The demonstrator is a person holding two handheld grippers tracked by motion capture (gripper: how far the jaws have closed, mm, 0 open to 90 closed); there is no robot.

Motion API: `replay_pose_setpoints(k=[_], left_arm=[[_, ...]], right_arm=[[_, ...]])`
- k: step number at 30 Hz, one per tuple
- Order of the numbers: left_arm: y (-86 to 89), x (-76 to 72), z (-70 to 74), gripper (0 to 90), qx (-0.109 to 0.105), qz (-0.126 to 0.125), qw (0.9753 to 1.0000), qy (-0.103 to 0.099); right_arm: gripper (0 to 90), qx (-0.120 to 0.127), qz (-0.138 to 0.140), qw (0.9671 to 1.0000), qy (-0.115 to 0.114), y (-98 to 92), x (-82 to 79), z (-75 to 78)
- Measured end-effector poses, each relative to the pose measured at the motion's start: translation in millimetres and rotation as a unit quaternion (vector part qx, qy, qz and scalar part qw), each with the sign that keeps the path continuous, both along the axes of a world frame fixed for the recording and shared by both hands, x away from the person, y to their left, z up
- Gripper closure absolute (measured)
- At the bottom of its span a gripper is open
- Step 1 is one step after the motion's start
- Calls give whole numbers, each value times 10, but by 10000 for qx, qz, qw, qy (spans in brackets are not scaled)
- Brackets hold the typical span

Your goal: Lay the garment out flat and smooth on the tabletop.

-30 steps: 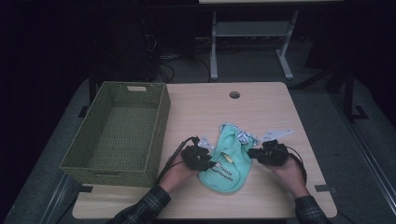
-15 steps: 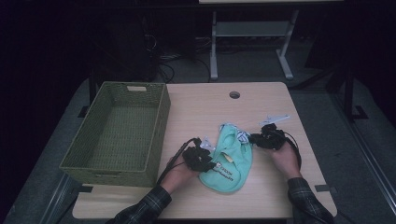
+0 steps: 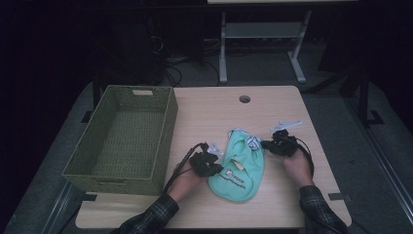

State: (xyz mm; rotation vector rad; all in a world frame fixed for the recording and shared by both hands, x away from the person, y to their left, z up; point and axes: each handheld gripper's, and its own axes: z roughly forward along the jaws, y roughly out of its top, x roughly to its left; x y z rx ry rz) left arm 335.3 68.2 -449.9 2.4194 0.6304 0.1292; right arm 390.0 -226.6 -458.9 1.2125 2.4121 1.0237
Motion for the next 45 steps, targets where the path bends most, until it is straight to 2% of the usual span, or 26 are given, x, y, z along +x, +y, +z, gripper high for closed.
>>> replay_pose_setpoints(k=[4,10,12,18,22,23,26,28,30,32,35,41,43,44,45], left_arm=[[53,-57,67,876,-89,38,10000,-8],[118,-138,94,877,-61,36,10000,42],[132,-191,88,878,-82,67,9999,77],[123,-348,38,877,37,-13,9999,102],[116,-350,37,824,-17,-12,10000,63],[136,-340,57,801,-148,25,9999,43],[171,-309,107,764,-228,70,9997,-18],[186,-270,155,773,-292,125,9995,-82],[185,-233,183,822,-358,164,9992,-112],[174,-163,211,895,-345,141,9993,-89],[159,-93,225,897,-312,152,9993,-107],[97,182,215,896,-283,358,9987,-207],[82,226,216,896,-288,380,9986,-225],[53,318,225,896,-291,415,9983,-271],[53,318,225,896,-291,415,9983,-271]], right_arm=[[887,-9,-32,10000,-39,-17,44,25],[891,-42,-23,10000,-25,1,192,-14],[892,-58,-50,10000,3,24,252,-38],[893,-75,-55,10000,12,128,449,-67],[873,-97,28,9999,-33,189,479,-51],[829,-21,78,9999,-106,199,449,-15],[810,84,63,9998,-171,167,378,33],[832,157,93,9996,-232,121,300,77],[876,230,111,9995,-181,103,238,97],[897,238,185,9994,-146,85,159,111],[898,244,223,9994,-87,71,89,116],[898,362,392,9985,-79,28,-107,151],[898,337,427,9985,-65,39,-168,153],[898,326,458,9984,-63,47,-195,148],[898,283,478,9984,-46,54,-223,139]])
